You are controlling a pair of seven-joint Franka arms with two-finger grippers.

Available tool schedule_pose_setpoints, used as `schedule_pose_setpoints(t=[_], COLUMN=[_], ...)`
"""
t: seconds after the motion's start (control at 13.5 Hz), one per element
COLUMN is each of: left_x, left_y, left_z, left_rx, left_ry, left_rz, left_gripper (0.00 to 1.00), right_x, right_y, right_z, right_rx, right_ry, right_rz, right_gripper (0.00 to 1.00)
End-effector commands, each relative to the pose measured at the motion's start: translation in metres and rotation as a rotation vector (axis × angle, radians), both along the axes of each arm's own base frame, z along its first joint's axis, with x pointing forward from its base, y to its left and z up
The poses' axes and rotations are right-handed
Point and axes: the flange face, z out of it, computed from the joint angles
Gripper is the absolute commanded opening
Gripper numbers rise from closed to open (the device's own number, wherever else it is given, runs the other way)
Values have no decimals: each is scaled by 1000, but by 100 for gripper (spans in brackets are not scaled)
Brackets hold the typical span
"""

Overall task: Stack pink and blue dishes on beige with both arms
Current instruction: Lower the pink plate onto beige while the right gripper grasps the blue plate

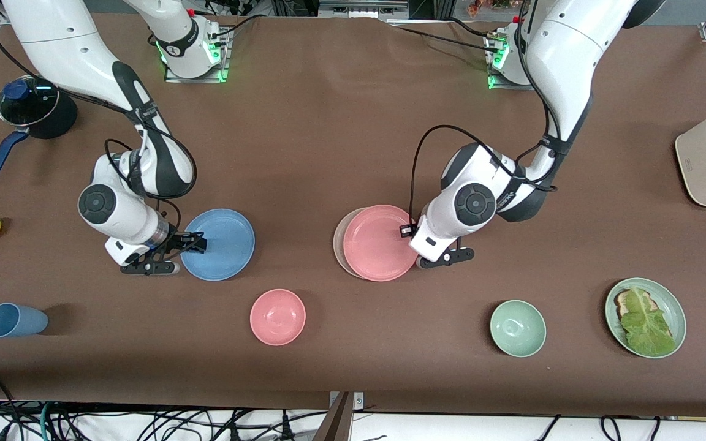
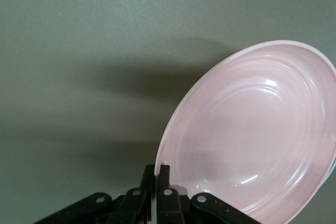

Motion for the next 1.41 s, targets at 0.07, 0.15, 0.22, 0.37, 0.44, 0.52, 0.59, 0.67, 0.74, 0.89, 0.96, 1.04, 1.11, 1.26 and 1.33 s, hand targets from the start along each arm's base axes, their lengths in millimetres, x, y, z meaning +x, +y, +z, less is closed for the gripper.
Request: schedule_pose_setpoints(t=[0.07,0.15,0.22,0.37,0.44,0.52,0.59,0.67,0.74,0.89,0.96,1.04,1.11,1.26,1.33], left_x=[14,14,15,16,17,20,21,26,30,35,38,41,45,49,51], left_y=[-4,-5,-4,-3,-1,3,6,15,24,38,53,69,86,123,146], left_z=[-1,0,1,5,7,9,12,17,20,24,28,33,38,44,45], left_rx=[7,6,8,7,8,8,8,9,10,4,12,17,20,29,28], left_ry=[-23,-25,-27,-33,-35,-39,-44,-50,-50,-51,-34,-16,-8,38,63], left_rz=[4,1,5,8,9,13,16,28,33,1,-11,-29,-39,-70,-94], left_gripper=[64,96,100,100,100,100,100,100,100,100,100,100,100,100,100], right_x=[-6,-6,-7,-10,-10,-10,-7,-4,5,28,38,46,52,51,50], right_y=[-4,-4,-3,-2,-2,-1,-1,0,8,18,25,35,54,98,106], right_z=[2,3,2,-1,0,2,9,22,44,93,120,146,168,190,194], right_rx=[11,11,10,10,10,11,12,12,16,18,17,18,20,21,25], right_ry=[-11,-9,-8,1,1,-2,-14,-23,-28,1,20,31,35,38,35], right_rz=[1,2,3,5,6,7,11,16,28,45,56,69,84,108,57], right_gripper=[80,60,41,6,0,0,0,0,0,0,0,0,0,0,0])
